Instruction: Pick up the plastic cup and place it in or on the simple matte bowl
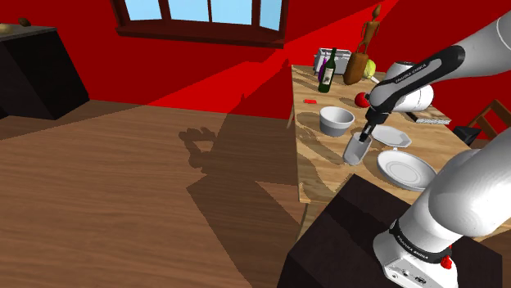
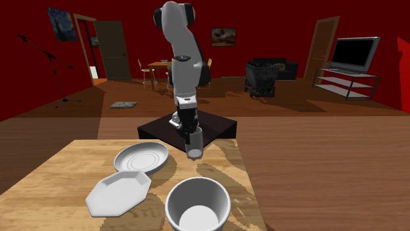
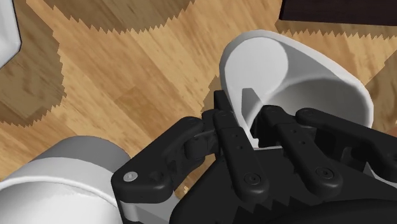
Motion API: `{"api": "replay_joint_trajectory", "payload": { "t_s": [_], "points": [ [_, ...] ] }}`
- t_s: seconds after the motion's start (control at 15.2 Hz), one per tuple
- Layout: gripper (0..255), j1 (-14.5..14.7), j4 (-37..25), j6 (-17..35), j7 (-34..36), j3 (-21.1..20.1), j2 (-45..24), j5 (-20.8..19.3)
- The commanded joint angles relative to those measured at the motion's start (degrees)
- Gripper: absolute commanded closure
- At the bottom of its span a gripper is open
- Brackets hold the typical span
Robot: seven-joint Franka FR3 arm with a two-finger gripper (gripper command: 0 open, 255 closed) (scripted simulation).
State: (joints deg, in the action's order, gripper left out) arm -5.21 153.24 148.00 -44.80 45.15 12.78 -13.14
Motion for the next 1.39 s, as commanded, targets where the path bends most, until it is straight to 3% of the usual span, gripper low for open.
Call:
{"api": "replay_joint_trajectory", "payload": {
  "t_s": [0.0,0.53,1.32],
  "points": [
    [255,-0.95,-0.42,-2.19,1.18,-0.94,1.97,-1.56],
    [255,-3.28,-2.75,-10.44,3.73,-4.20,8.32,-4.44],
    [255,-4.72,-7.70,-21.84,5.22,-8.18,14.98,-5.16]
  ]
}}
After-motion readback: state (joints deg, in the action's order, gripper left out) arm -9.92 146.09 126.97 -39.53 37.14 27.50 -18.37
